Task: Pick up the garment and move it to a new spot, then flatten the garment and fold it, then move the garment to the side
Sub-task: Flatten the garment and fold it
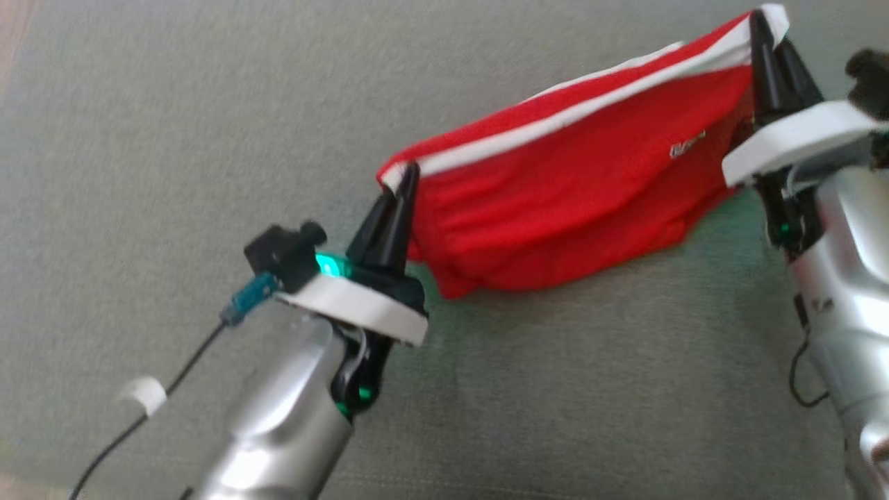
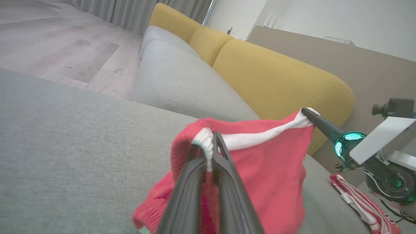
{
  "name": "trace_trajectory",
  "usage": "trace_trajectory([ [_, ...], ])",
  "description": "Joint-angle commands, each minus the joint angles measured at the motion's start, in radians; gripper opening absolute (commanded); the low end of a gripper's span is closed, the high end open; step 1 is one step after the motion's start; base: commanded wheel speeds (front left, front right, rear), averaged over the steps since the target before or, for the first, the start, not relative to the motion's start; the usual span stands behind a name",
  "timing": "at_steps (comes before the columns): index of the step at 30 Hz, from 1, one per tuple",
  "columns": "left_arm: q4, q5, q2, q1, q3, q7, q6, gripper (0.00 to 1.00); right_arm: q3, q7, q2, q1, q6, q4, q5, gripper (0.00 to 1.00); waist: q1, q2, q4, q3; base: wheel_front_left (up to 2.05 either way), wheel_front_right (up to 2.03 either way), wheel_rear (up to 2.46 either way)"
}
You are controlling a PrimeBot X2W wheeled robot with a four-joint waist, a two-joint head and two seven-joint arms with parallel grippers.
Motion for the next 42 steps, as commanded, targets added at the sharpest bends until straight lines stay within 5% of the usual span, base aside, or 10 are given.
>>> trace_trajectory([
  [1,-0.015,-0.006,0.003,-0.063,0.047,-0.006,0.002,0.0,0.02,-0.013,0.0,-0.049,-0.001,0.017,-0.012,0.0,-0.0004,0.0,0.05,0.053,0.0,0.0,0.0],
  [7,0.02,-0.058,0.001,-0.117,0.046,-0.006,0.002,0.0,0.033,-0.037,0.012,-0.152,-0.001,0.175,-0.063,0.0,-0.0004,0.0,0.063,0.093,0.0,0.0,0.0],
  [8,0.023,-0.065,0.0,-0.123,0.041,-0.006,0.002,0.1,0.033,-0.041,0.014,-0.163,-0.001,0.197,-0.073,0.01,-0.0004,0.0,0.063,0.096,0.0,0.0,0.0],
  [9,0.028,-0.07,0.0,-0.127,0.033,-0.006,0.002,0.41,0.029,-0.046,0.016,-0.172,-0.001,0.217,-0.082,0.22,-0.0004,0.0,0.062,0.099,0.0,0.0,0.0],
  [10,0.034,-0.072,0.0,-0.131,0.023,-0.006,0.002,0.8,0.025,-0.05,0.018,-0.181,-0.001,0.233,-0.091,0.65,-0.0004,0.0,0.061,0.101,0.0,0.0,0.0],
  [11,0.041,-0.078,0.0,-0.132,0.013,-0.006,0.002,1.0,0.022,-0.054,0.022,-0.187,-0.001,0.246,-0.098,1.0,-0.0004,0.0,0.059,0.101,0.0,0.0,0.0],
  [28,0.175,-0.01,0.0,-0.02,0.022,-0.006,0.002,1.0,-0.03,-0.063,0.027,-0.07,-0.001,0.27,-0.258,1.0,-0.0004,0.0,0.037,0.065,0.0,0.0,0.0],
  [40,0.102,0.095,0.0,0.066,0.117,-0.006,0.002,1.0,-0.109,-0.002,0.067,-0.05,-0.001,0.487,-0.332,1.0,-0.0004,0.0,0.066,0.045,0.0,0.0,0.0],
  [41,0.092,0.113,0.0,0.074,0.131,-0.006,0.005,1.0,-0.115,0.003,0.081,-0.045,-0.001,0.5,-0.318,0.91,-0.0004,0.0,0.068,0.041,0.0,0.0,0.0],
  [42,0.081,0.132,0.0,0.082,0.146,-0.006,0.009,1.0,-0.117,0.011,0.09,-0.04,-0.001,0.511,-0.307,0.07,-0.0004,0.0,0.069,0.035,0.0,0.0,0.0],
])
